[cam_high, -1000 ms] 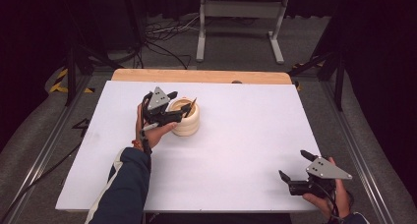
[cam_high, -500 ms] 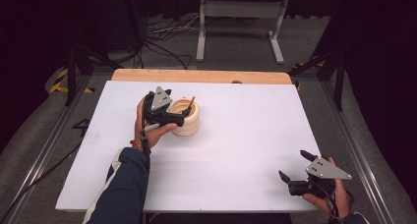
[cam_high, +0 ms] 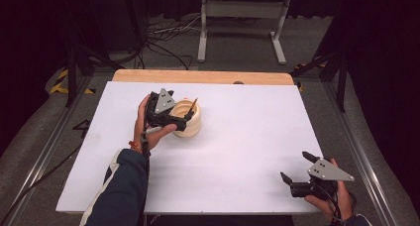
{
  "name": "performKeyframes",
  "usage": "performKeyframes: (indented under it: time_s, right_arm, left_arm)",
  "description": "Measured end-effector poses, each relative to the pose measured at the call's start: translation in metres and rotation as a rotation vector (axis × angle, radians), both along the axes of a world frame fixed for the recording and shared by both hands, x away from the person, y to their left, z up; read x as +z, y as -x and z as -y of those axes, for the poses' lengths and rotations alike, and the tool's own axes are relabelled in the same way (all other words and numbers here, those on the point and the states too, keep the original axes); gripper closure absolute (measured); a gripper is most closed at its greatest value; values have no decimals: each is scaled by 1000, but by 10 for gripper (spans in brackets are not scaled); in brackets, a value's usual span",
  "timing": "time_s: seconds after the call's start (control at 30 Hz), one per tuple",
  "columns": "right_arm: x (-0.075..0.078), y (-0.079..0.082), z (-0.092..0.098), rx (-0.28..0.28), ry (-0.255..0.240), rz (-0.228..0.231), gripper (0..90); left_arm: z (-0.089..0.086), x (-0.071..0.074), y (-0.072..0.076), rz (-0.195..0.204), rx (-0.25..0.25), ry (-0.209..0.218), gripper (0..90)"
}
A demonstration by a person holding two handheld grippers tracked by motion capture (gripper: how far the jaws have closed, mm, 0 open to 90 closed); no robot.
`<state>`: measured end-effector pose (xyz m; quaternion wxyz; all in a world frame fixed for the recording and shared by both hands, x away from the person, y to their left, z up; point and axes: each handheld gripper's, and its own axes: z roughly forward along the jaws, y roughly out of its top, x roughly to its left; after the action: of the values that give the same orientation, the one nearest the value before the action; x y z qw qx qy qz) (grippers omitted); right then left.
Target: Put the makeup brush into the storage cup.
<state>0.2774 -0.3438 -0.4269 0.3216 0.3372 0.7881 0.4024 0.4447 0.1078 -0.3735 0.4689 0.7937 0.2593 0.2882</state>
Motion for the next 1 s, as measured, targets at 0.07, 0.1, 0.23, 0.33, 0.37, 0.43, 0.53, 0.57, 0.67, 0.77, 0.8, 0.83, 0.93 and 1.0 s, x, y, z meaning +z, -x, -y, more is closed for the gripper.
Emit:
performKeyframes:
  time_s: [0.07,0.1,0.23,0.33,0.37,0.43,0.53,0.57,0.67,0.77,0.8,0.83,0.93,1.0]
  right_arm:
    - [0,0,0,0,0,1,34]
    - [0,0,0,0,0,1,35]
    - [0,0,0,0,1,4,35]
    - [0,0,1,0,0,5,35]
    - [0,0,1,-1,1,5,35]
    - [0,0,1,-1,1,5,35]
    - [0,0,0,0,2,5,35]
    - [0,0,0,0,2,5,34]
    - [1,0,0,-1,1,7,34]
    - [1,0,0,-1,3,7,35]
    - [1,0,0,-1,3,7,34]
    - [1,0,0,-1,3,7,34]
    - [1,0,0,-2,2,8,34]
    - [1,1,0,-2,2,7,34]
  left_arm:
    - [1,1,1,3,0,-7,55]
    - [1,1,1,2,2,-16,55]
    - [2,3,4,8,0,-38,52]
    - [1,5,6,14,-3,-46,51]
    - [0,6,8,20,1,-53,51]
    - [0,7,8,28,2,-53,47]
    - [-1,11,11,34,-3,-54,44]
    - [-1,11,12,18,-12,-41,42]
    - [-1,13,14,25,-10,-40,43]
    - [-2,15,16,40,-14,-55,43]
    - [-2,16,17,36,-15,-52,43]
    - [-3,17,18,36,-15,-55,44]
    - [-5,17,19,34,-13,-54,43]
    - [-7,18,20,38,-15,-54,42]
